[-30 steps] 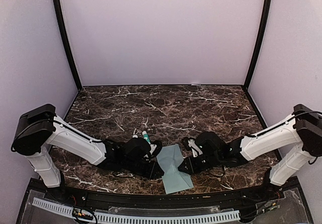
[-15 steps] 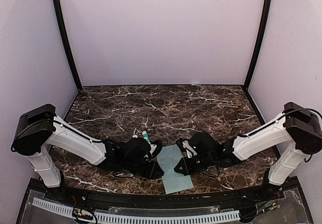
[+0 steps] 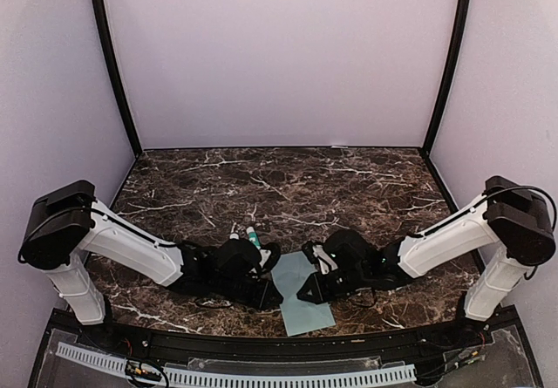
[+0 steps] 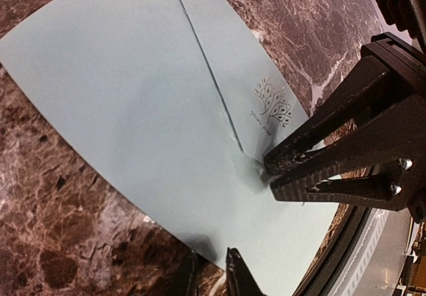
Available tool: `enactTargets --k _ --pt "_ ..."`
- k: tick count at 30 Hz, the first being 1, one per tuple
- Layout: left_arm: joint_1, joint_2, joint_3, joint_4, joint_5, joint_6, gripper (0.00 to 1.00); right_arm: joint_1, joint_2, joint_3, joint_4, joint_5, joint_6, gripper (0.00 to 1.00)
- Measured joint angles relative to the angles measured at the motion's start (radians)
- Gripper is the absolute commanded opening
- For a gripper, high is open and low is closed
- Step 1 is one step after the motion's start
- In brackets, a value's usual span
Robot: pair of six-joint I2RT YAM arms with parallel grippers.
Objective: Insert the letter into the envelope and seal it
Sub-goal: Seal the envelope flap on the envelope.
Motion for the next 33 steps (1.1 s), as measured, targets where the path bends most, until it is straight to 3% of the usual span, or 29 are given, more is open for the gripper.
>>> enactTargets --k 7,18,25,33 --pt "0.0 -0.043 0.031 -0.043 -0.029 0.008 0.14 0.002 -0.115 -0.017 -0.022 -0.029 0.002 0.3" --pt "0.0 -0.077 0.089 -0.042 -0.045 0.016 0.13 -0.032 -0.391 -0.116 -0.075 0.097 0.056 0.19" --pt "0.0 -0.078 0.111 -0.039 -0.045 0.019 0.12 -0.056 -0.369 -0.168 -0.093 0.152 0.085 0.12" --pt "0.0 -0.075 0.132 -0.035 -0.032 0.019 0.12 -0.048 -0.173 -0.13 -0.027 0.066 0.05 0.05"
